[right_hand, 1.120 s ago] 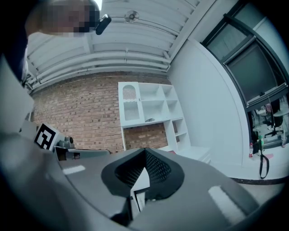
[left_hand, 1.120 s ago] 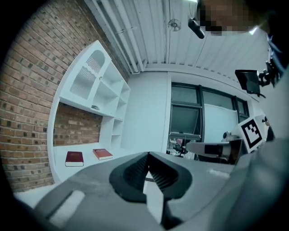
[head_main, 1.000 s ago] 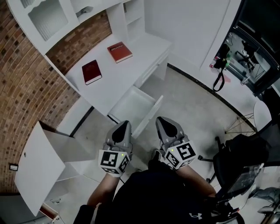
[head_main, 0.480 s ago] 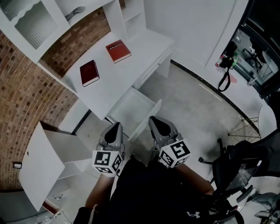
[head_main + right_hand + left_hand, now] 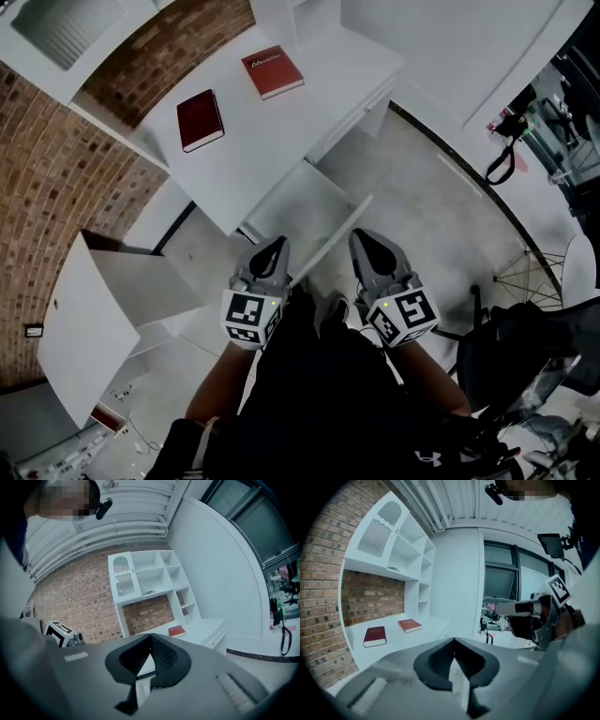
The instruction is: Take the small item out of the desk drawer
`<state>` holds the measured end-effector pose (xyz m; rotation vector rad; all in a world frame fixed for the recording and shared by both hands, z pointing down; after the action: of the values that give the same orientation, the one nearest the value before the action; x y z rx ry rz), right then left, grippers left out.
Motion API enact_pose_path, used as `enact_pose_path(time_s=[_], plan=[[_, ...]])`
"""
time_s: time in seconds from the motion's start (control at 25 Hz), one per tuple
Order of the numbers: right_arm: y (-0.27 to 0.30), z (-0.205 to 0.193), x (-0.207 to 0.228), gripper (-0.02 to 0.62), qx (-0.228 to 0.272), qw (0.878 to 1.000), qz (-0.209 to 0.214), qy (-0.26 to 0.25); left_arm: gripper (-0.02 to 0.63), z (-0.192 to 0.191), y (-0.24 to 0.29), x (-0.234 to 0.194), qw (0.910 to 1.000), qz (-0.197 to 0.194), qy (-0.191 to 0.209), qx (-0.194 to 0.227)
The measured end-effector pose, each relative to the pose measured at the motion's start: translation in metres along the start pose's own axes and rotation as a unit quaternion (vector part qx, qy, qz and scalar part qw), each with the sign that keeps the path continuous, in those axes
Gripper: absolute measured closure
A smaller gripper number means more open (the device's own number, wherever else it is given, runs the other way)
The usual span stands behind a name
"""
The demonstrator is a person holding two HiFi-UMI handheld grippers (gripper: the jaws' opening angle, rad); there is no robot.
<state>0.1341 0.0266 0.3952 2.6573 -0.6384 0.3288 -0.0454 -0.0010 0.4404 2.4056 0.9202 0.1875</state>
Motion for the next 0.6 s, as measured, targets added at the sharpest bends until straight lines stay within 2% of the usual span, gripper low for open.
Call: enact_pose_path(time_s=[0.08,0.2,0.36,0.48,0.6], plan=[[0.019,-0.001,0.004,0.592,-0.008,1.000,-0.011,-0.002,0.603,-0.008,0.017,-0.017,1.0000,-0.004,0.004,-0.005],[0.044,-0.006,0.005,0.592,-0.036,0.999,-0.029,0.003,0.603,-0.029,0.039,-0.037,0.9991,-0.019,0.015,-0.035],[0.080,-0.009,0.006,0.592,-0.069,0.996,-0.057,0.013,0.570,-0.054,0.080,-0.066,0.9936,-0.060,0.051,-0.081],[0.094,-0.010,0.006,0.592,-0.081,0.994,-0.078,0.016,0.547,-0.085,0.114,-0.075,0.9830,-0.115,0.070,-0.125],[0.099,-0.017,0.012,0.592,-0.087,0.991,-0.095,0.034,0.537,-0.127,0.150,-0.075,0.9670,-0.147,0.097,-0.184]])
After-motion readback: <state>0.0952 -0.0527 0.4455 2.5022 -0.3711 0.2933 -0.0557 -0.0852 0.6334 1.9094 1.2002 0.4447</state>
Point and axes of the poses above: the fingertips, and each gripper's own axes: y forward along the fingers, x to its right, z out of its top, the point moved 5 cm from there along -y, backward along the fingers, and after that the axes turned 13 degrees about -x, right-handed, at the moved point
